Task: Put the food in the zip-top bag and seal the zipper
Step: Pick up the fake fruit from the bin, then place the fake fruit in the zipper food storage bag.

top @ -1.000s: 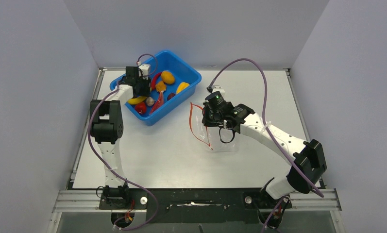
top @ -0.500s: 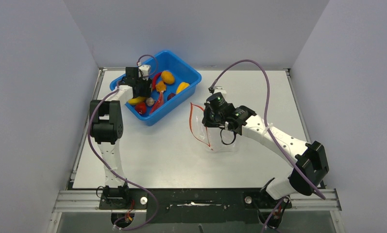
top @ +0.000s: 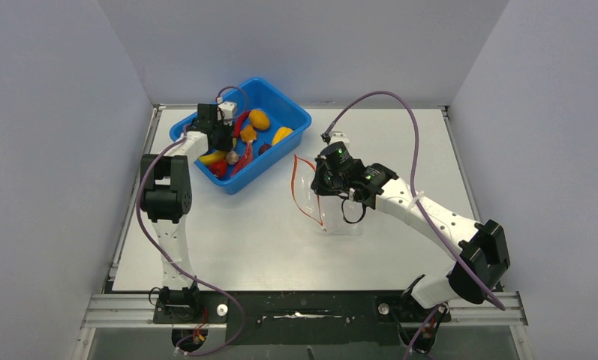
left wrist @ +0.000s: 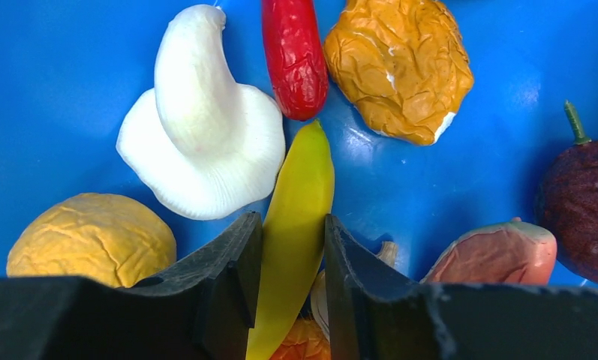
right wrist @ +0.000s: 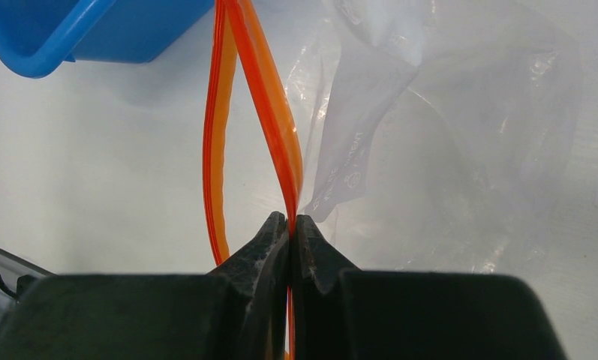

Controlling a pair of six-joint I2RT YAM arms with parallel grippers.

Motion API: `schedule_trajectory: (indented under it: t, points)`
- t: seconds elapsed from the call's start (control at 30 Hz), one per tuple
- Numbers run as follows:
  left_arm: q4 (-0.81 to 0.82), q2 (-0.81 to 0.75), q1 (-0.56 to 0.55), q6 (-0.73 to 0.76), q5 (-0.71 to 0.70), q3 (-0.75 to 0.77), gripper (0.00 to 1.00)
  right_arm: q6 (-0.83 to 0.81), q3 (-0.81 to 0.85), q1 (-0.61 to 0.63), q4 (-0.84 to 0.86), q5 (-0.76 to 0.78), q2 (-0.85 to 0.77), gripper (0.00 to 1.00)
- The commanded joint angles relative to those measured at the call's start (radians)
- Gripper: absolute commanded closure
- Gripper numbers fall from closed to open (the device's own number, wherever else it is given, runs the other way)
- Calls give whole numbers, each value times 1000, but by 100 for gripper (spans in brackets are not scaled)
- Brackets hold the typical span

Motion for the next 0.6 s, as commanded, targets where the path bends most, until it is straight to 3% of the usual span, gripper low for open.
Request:
schedule_trajectory:
  t: [0.0,0.57]
  points:
    - [-14,-82,-18,-30,-29,40,83,10,20,-1,58,-14,-49,100]
    - [-10,-335,-46,-183,-141,-44,96,80,-48,11,121,-66,-82,100]
